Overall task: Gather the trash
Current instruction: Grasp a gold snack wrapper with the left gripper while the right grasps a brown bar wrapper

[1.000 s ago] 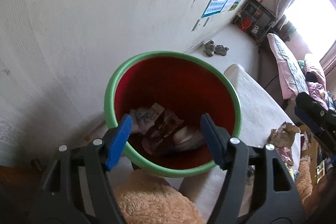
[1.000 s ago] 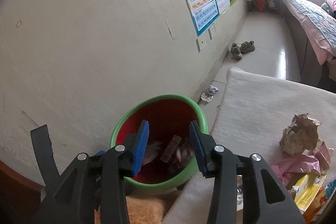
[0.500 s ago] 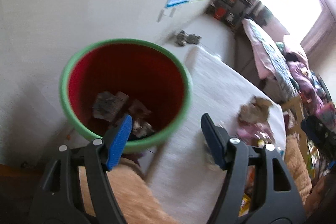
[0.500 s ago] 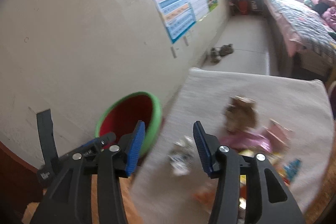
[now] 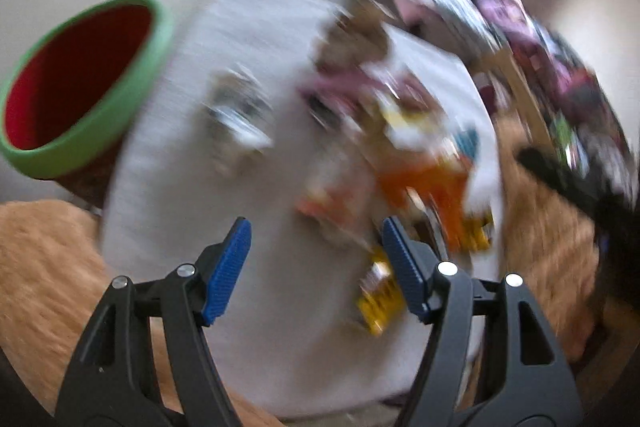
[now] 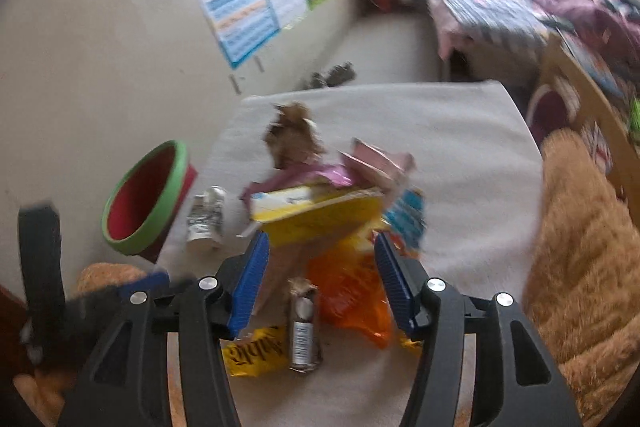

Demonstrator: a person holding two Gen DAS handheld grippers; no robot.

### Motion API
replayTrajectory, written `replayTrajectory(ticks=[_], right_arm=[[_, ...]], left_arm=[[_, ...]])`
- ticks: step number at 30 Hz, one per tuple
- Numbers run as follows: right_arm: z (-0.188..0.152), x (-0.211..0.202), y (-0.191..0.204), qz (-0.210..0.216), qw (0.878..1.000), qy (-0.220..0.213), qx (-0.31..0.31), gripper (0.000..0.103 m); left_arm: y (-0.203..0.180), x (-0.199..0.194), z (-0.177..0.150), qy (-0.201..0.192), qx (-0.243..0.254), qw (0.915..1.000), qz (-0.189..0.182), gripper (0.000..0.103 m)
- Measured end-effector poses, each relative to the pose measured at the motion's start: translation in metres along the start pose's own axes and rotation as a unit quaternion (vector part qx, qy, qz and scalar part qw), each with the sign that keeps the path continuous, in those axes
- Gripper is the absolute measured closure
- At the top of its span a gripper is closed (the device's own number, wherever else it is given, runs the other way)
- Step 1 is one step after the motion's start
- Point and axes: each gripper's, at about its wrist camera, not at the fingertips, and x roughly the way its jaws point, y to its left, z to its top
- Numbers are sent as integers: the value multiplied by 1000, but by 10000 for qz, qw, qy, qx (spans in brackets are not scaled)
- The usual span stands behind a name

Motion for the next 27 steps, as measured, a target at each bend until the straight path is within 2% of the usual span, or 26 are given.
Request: replayTrajectory(ticks=[4,10,11,12,13,14,15,18,21,27], right_arm=[[-4,6,-9,-35,9998,145,135,49],[-11,16,-4,-31,9993,373,36,49],[-12,17,-4,-28,9991,419,40,49],[-13,19,-4,-27,9990,453,43,49],[-14,20,-4,-26,9988,490,38,49],[-15,22,-3,-28,9985,543,22,49],[-16,23,-2,-30,9983,586,4,49],[-19,28,1,-20,9974,717,-49,49],[-23,36,6,-28,9959,893,-156,49],[-35,54,20,-83,9906,1273,-487,50]], left_arm=[[-26,25,-19,723,573,9955,-226,37],[-36,63,-25,1445,978,9840,359,38],[-39,64,-26,1425,1081,9829,448,40],[-41,64,-26,1411,1151,9822,454,53],[-42,64,-26,1394,1193,9820,446,58],[-40,64,-26,1384,1162,9827,398,71],[-37,63,-24,1388,1088,9838,328,78],[-21,54,-19,1170,719,9904,166,82],[-8,29,-13,546,404,9977,64,83],[0,-9,-3,-489,176,9982,290,83]])
